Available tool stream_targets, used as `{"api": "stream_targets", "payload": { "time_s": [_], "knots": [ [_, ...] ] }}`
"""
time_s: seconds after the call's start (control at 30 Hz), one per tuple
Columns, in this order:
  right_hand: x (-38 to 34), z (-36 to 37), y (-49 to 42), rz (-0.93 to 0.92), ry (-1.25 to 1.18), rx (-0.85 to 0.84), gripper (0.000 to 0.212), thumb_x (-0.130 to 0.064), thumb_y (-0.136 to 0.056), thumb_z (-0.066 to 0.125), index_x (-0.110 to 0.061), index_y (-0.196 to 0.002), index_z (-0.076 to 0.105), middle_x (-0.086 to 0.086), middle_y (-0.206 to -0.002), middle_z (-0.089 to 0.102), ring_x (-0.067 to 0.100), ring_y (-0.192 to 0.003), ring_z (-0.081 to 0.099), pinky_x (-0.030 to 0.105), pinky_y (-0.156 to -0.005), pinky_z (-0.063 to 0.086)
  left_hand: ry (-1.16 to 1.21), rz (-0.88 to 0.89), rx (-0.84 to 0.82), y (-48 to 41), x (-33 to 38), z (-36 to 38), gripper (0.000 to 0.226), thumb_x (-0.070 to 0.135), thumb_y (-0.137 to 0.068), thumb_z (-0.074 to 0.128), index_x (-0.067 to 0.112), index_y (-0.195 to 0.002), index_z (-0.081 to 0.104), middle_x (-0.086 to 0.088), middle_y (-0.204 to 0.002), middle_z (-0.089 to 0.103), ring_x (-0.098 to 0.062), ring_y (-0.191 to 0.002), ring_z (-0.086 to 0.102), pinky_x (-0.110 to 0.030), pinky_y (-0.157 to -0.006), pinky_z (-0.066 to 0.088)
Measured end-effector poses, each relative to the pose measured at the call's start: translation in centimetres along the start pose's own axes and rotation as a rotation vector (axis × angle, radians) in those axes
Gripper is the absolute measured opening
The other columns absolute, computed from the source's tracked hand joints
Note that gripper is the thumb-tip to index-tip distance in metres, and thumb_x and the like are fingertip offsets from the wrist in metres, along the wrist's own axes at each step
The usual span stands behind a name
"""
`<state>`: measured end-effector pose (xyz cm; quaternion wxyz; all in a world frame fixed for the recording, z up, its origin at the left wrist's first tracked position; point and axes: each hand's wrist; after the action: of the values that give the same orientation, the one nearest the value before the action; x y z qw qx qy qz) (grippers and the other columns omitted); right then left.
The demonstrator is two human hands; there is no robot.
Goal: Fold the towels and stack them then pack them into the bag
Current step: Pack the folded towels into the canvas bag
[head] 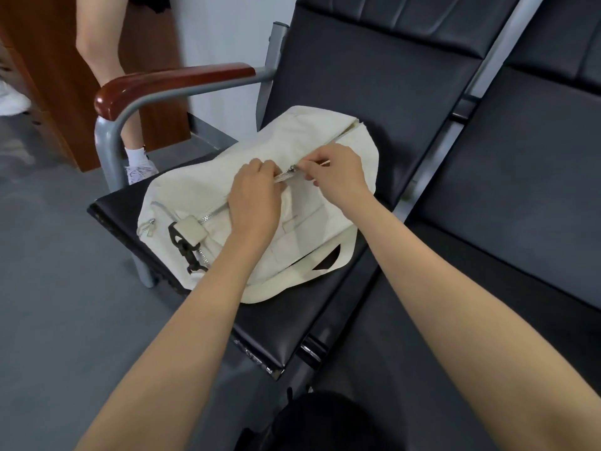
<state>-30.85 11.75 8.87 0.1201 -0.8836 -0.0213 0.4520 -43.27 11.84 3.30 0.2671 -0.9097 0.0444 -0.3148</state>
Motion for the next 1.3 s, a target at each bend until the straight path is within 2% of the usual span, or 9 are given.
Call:
{"api": "stream_targets", "payload": {
  "time_s": [0.17,0.3,0.4,0.5,0.6,0.73,1.0,1.13,1.3],
  "knots": [
    [2.8,-1.2,-3.1,0.178,-0.265,0.126,0.016,-0.005,-0.087,0.063,-0.011,-0.073,0.066,0.003,-0.07,0.065,0.017,-0.07,0.065,0.03,-0.072,0.058,0.23,-0.042,0.064,0.7,-1.1,0.2,0.011,0.018,-0.088,0.065,0.008,-0.091,0.065,0.002,-0.084,0.05,-0.023,-0.09,0.051,-0.02,-0.068,0.026],
    [4.2,-3.5,-7.5,0.21,-0.098,0.298,0.03,-0.003,-0.083,0.059,-0.019,-0.058,0.063,0.003,-0.076,0.066,0.022,-0.074,0.065,0.033,-0.073,0.057,0.091,-0.019,0.083,1.0,-0.6,0.7,0.006,0.014,-0.09,0.059,0.009,-0.094,0.061,-0.003,-0.093,0.054,-0.024,-0.093,0.049,-0.025,-0.071,0.028],
    [4.3,-4.2,-9.3,0.191,0.026,0.3,0.017,-0.005,-0.082,0.057,-0.006,-0.069,0.067,0.003,-0.081,0.063,0.018,-0.068,0.054,0.031,-0.063,0.047,-0.111,-0.028,0.003,-0.1,0.9,1.1,0.033,-0.002,-0.08,0.052,0.007,-0.112,0.053,-0.012,-0.113,0.051,-0.031,-0.103,0.046,-0.031,-0.082,0.027],
    [4.5,-3.9,-9.4,0.119,0.03,0.273,0.013,-0.011,-0.086,0.059,-0.011,-0.08,0.071,0.005,-0.092,0.067,0.016,-0.074,0.06,0.02,-0.062,0.047,-0.091,-0.006,-0.098,-2.9,4.1,2.1,0.058,0.007,-0.078,0.056,0.009,-0.133,0.041,-0.011,-0.131,0.042,-0.031,-0.119,0.04,-0.035,-0.095,0.029],
    [5.0,-3.9,-8.5,0.061,-0.016,0.261,0.012,-0.013,-0.088,0.062,-0.013,-0.08,0.071,0.002,-0.089,0.068,0.007,-0.073,0.06,0.012,-0.064,0.045,-0.086,0.031,-0.155,-6.3,6.6,4.3,0.043,0.026,-0.091,0.055,0.01,-0.13,0.049,-0.009,-0.132,0.047,-0.029,-0.12,0.042,-0.036,-0.094,0.033],
    [6.2,-4.2,-8.2,0.0,-0.004,0.285,0.009,-0.015,-0.087,0.064,-0.014,-0.081,0.071,-0.004,-0.094,0.057,0.0,-0.075,0.054,0.003,-0.066,0.04,0.052,-0.072,-0.153,-7.7,5.8,5.7,0.02,0.025,-0.095,0.056,0.013,-0.109,0.065,-0.006,-0.115,0.057,-0.026,-0.107,0.053,-0.033,-0.074,0.035],
    [8.8,-5.4,-11.3,0.115,-0.103,0.505,0.009,-0.017,-0.087,0.064,-0.019,-0.08,0.069,-0.002,-0.099,0.058,0.012,-0.089,0.058,0.024,-0.081,0.049,0.322,-0.015,0.003,-5.5,3.9,6.0,0.013,0.024,-0.09,0.062,0.014,-0.097,0.066,0.007,-0.092,0.053,-0.017,-0.095,0.056,-0.028,-0.076,0.04],
    [9.6,-6.1,-13.0,0.192,-0.084,0.576,0.009,-0.018,-0.088,0.064,-0.017,-0.083,0.072,-0.002,-0.104,0.063,0.013,-0.089,0.059,0.024,-0.074,0.045,0.442,-0.017,0.104,-5.0,3.7,6.2,0.009,0.021,-0.088,0.065,0.013,-0.091,0.068,0.008,-0.088,0.055,-0.013,-0.088,0.056,-0.026,-0.078,0.041],
    [10.6,-5.1,-13.7,0.386,-0.346,0.528,0.013,-0.014,-0.088,0.065,-0.014,-0.075,0.066,0.001,-0.085,0.066,0.016,-0.076,0.06,0.03,-0.074,0.055,0.384,-0.037,0.079,-5.3,3.6,6.5,0.011,0.023,-0.089,0.064,0.014,-0.094,0.069,0.008,-0.089,0.055,-0.012,-0.088,0.054,-0.026,-0.075,0.039]
  ]
}}
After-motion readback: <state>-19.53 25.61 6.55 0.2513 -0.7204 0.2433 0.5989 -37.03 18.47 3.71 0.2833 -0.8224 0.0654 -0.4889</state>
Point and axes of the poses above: each hand's wrist, its own y-axis away from the middle knuckle, its own z-axis out of the palm, x = y × z
